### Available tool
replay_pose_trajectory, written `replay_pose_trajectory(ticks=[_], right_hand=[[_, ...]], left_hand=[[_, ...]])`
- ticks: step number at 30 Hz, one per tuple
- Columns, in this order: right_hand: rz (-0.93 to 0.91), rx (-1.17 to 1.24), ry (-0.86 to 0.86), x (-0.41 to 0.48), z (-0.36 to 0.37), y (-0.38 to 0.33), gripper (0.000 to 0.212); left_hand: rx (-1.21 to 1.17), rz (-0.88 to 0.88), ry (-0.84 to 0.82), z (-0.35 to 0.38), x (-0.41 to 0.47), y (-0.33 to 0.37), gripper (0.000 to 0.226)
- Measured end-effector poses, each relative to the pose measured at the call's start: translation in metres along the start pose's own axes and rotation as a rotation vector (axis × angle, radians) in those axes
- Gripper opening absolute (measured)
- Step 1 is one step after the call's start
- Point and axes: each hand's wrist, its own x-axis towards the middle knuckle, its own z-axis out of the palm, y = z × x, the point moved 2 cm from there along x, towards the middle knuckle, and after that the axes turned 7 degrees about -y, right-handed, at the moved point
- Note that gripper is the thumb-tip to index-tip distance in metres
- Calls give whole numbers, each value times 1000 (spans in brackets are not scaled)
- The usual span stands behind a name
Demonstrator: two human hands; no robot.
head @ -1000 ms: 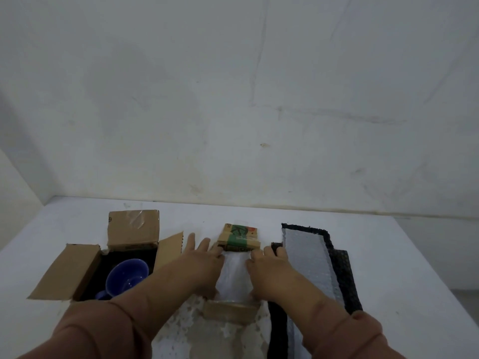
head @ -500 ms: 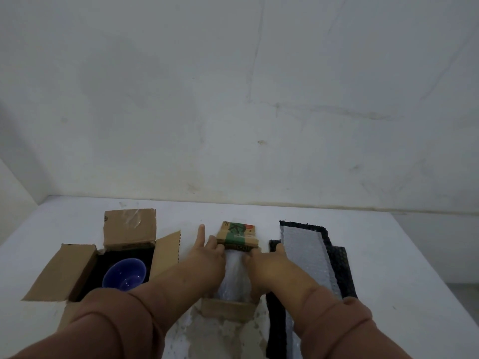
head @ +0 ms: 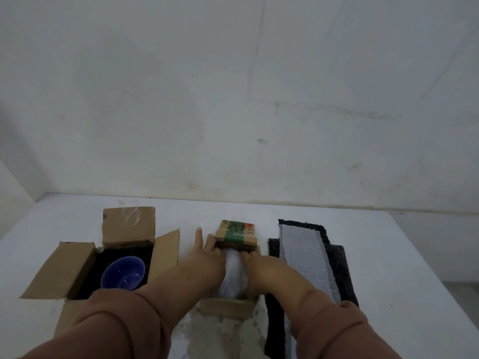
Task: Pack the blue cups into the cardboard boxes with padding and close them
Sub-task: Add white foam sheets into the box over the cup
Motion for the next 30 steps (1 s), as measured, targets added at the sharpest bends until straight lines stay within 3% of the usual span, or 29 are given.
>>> replay_pose_trajectory(ticks=[5,12,15,18,22,27,28,30], right_hand=[[103,1,49,1,6,-11,83],[-135,202,-107,-18,-24,8,80],[-115,262,63,-25,-33,20,64],[-112,418,310,-33,-27,29,41],[-50,580,464,-41,-10,47,37],[183,605,294,-45,31,91,36],[229,600,262,-47,40,101,37],[281,600,230,-49,59,116,35]], left_hand=[[-1,-25,-55,0,1,6,82],[-170,-11,79,13,-3,-2,85],[-274,-7,53,12,-6,-5,87],[-330,-20,100,1,-11,2,75],[-454,50,223,-18,-18,27,65],[-800,307,539,-25,-14,83,43],[-872,369,527,-27,-13,97,41],[-984,399,339,-28,-10,121,41]])
